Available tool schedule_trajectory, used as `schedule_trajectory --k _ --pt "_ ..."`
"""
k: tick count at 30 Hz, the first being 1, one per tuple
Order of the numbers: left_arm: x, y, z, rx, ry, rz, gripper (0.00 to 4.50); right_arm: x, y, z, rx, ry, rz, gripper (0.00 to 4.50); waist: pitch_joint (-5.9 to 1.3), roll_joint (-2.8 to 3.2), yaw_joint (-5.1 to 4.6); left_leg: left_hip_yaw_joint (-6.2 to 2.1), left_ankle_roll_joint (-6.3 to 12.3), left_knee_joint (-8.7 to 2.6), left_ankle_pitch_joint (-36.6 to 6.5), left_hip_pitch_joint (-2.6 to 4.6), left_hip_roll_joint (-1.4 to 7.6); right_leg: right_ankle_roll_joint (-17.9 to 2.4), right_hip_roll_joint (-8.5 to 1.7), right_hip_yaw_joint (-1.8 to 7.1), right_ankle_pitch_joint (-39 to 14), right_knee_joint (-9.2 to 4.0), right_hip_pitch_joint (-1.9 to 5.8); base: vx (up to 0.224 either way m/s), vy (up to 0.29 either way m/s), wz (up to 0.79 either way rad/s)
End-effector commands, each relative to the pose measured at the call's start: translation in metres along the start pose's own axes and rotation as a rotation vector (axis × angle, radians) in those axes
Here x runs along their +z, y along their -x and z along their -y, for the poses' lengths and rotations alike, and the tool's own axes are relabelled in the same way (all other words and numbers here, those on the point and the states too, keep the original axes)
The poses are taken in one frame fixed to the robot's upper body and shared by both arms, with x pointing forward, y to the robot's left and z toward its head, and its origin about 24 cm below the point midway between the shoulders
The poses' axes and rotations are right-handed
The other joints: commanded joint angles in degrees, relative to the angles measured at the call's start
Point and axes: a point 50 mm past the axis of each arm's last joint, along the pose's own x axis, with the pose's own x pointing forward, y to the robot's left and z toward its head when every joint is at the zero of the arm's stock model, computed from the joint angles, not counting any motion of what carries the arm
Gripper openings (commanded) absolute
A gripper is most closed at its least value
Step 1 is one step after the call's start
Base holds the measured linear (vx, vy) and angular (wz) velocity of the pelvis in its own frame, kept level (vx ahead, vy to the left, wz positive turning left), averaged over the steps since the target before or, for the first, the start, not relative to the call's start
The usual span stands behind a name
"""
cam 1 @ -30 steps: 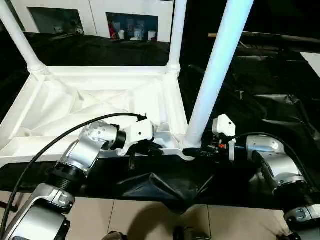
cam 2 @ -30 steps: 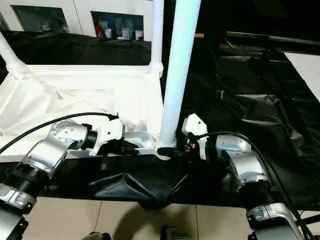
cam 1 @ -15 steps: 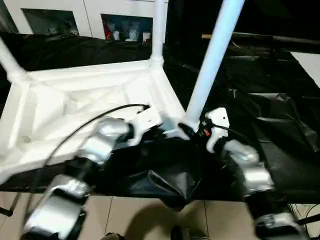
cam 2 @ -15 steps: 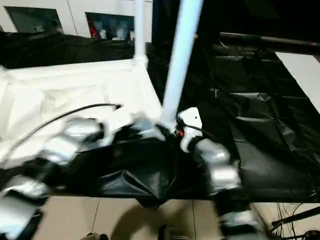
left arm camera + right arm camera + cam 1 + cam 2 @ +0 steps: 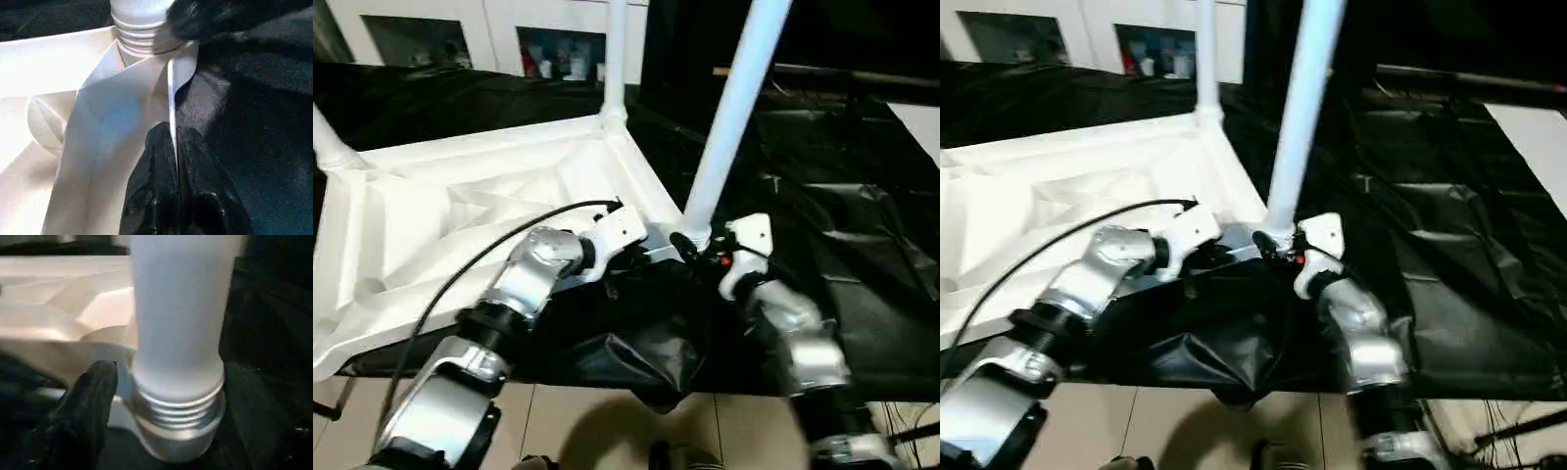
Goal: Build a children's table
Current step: Rotate leg to tighten
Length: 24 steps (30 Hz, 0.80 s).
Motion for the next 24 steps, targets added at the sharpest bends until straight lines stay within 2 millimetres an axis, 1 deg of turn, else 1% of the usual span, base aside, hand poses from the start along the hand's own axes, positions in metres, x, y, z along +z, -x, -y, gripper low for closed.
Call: schedule_trajectory --k 1,2,3,4,5,6,7,8,9,10,11,12,13,14,15,17,18,19,20,21,24 --pt "-0.026 0.0 0.016 -0.111 0.05 -0.057 0.0 0.011 -0.001 -0.011 0.227 0.04 -0.027 3.89 -2.45 -0.55 0.44 -0.83 3.85 -4.1 -16.4 0.13 0.97 -6.5 -3.72 2.1 -28.9 -5.35 2.21 0.0 0.0 0.0" --pt "-0.025 0.002 0.016 -0.127 0.037 -0.044 0.0 0.011 0.001 -0.01 0.252 0.05 -0.037 3.89 -2.52 -0.7 0.61 -0.95 4.36 -4.04 -14.9 -0.3 0.97 -6.2 -3.75 2.12 -28.5 -5.14 2.69 0.0 0.0 0.0" --pt "-0.023 0.006 0.02 -0.194 0.018 -0.003 0.0 0.012 0.008 -0.006 0.319 0.074 -0.063 3.89 -2.57 -0.64 0.75 -0.72 4.86 -3.88 -14.2 0.05 1.0 -6.6 -3.67 2.22 -27.6 -5.27 2.42 0.0 0.0 0.0" --pt "-0.019 0.016 0.028 -0.316 -0.025 0.076 0.0 0.013 0.02 0.0 0.426 0.123 -0.118 3.89 -2.73 -0.66 0.78 -0.75 5.29 -3.78 -13.0 -0.13 1.04 -7.5 -3.76 2.27 -25.7 -4.92 2.7 0.0 0.0 0.0" --pt "-0.018 0.019 0.03 -0.356 -0.036 0.1 0.0 0.014 0.023 0.002 0.459 0.139 -0.138 3.89 -2.76 -0.87 0.73 -0.75 5.53 -3.81 -12.1 -0.49 1.14 -8.0 -3.77 2.31 -24.2 -4.61 3.07 0.0 0.0 0.0" --pt "-0.019 0.024 0.032 -0.396 -0.04 0.102 0.0 0.014 0.029 0.004 0.501 0.148 -0.165 3.89 -2.96 -0.52 0.84 -0.44 6.06 -3.59 -10.7 -0.1 1.28 -9.3 -3.65 2.41 -20.5 -4.33 2.6 0.0 0.0 0.0" --pt "-0.019 0.025 0.033 -0.404 -0.039 0.101 0.0 0.015 0.03 0.004 0.511 0.149 -0.171 3.89 -3.1 -0.38 0.99 -0.3 6.15 -3.44 -10.1 0.29 1.39 -10.4 -3.49 2.37 -18.1 -4.01 2.53 0.064 -0.021 0.02" --pt "-0.019 0.029 0.035 -0.438 -0.05 0.106 0.0 0.016 0.035 0.006 0.557 0.15 -0.198 3.89 -3.53 -0.46 0.99 -0.19 7.04 -3.25 -6.9 -0.11 1.25 -12.3 -3.35 2.29 -12.0 -3.17 3.16 0.061 -0.015 0.02" --pt "-0.018 0.031 0.036 -0.449 -0.047 0.116 0.0 0.016 0.036 0.007 0.573 0.155 -0.208 3.89 -3.75 -0.33 1.41 0.03 8.27 -2.92 -3.4 0.09 1.3 -14.1 -3.12 2.38 -4.3 -2.2 3.16 0.061 -0.015 0.02" --pt "-0.017 0.032 0.036 -0.455 -0.044 0.123 0.0 0.016 0.037 0.007 0.583 0.158 -0.214 3.89 -3.79 -0.35 1.46 0.08 8.98 -2.85 -2.0 0.03 1.29 -15.0 -2.99 2.35 -0.8 -1.75 3.26 0.059 0.001 0.01" --pt "-0.016 0.033 0.038 -0.472 -0.037 0.134 0.0 0.015 0.038 0.008 0.597 0.168 -0.227 3.89 -3.67 -0.14 1.73 0.19 10.17 -2.76 -0.7 0.18 1.37 -16.3 -2.97 2.29 3.1 -1.43 3.08 0.052 0.014 0.02" --pt "-0.015 0.034 0.038 -0.48 -0.036 0.138 0.0 0.015 0.038 0.008 0.602 0.172 -0.231 3.89 -3.75 -0.08 1.91 0.27 10.71 -2.61 -0.6 0.42 1.42 -17.2 -3.01 2.29 4.9 -1.18 3.14 0.052 0.014 0.02" --pt "-0.014 0.035 0.04 -0.492 -0.034 0.145 0.0 0.015 0.038 0.008 0.608 0.177 -0.237 3.89 -3.76 -0.32 1.84 0.27 10.85 -2.59 -0.2 0.29 1.42 -17.4 -3.01 2.28 5.4 -1.03 3.32 0.0 0.0 0.0" --pt "-0.013 0.038 0.043 -0.52 -0.035 0.153 0.0 0.015 0.038 0.009 0.622 0.178 -0.248 3.89 -3.63 -0.23 1.97 0.21 10.9 -2.61 -0.2 0.17 1.42 -17.5 -3.11 2.23 4.9 -1.01 3.38 0.0 0.0 0.0" --pt "-0.013 0.039 0.043 -0.522 -0.039 0.153 0.0 0.015 0.037 0.009 0.628 0.176 -0.25 3.89 -3.56 -0.21 1.97 0.18 10.62 -2.64 -1.0 0.2 1.54 -17.3 -3.23 2.21 3.2 -1.08 3.42 0.0 0.0 0.0" --pt "-0.013 0.04 0.044 -0.522 -0.042 0.154 0.0 0.015 0.036 0.008 0.646 0.164 -0.252 3.89 -3.35 -0.13 2.0 0.28 9.68 -2.77 -3.2 0.48 1.67 -16.8 -3.2 2.18 -0.6 -1.58 3.18 0.0 0.0 0.0" --pt "-0.013 0.04 0.044 -0.524 -0.041 0.157 0.0 0.015 0.036 0.008 0.657 0.165 -0.256 3.89 -3.19 -0.36 1.93 0.33 8.83 -2.81 -4.7 0.46 1.6 -16.2 -3.18 2.2 -3.3 -1.86 3.17 0.0 0.0 0.0" --pt "-0.013 0.04 0.044 -0.524 -0.041 0.157 0.0 0.015 0.036 0.008 0.658 0.165 -0.257 3.89 -3.16 -0.39 1.95 0.29 8.33 -2.84 -5.4 0.4 1.55 -15.9 -3.26 2.24 -4.7 -1.95 3.24 0.0 0.0 0.0" --pt "-0.014 0.041 0.044 -0.523 -0.041 0.158 0.0 0.015 0.036 0.007 0.663 0.165 -0.259 3.63 -3.07 -0.32 2.01 0.25 7.44 -2.92 -6.4 0.5 1.6 -15.2 -3.37 2.33 -7.0 -2.2 3.1 0.0 0.0 0.0" --pt "-0.015 0.042 0.044 -0.524 -0.038 0.157 0.0 0.015 0.035 0.007 0.667 0.163 -0.26 3.55 -3.04 -0.41 1.93 0.22 6.71 -2.93 -7.2 0.43 1.51 -14.6 -3.37 2.38 -8.6 -2.34 3.11 0.0 0.0 0.0" --pt "-0.015 0.042 0.044 -0.524 -0.035 0.155 0.0 0.016 0.034 0.007 0.671 0.153 -0.256 3.5 -3.12 -0.52 1.85 0.11 5.92 -2.89 -7.4 0.36 1.38 -13.6 -3.32 2.48 -9.8 -2.32 3.13 0.0 0.0 0.0"
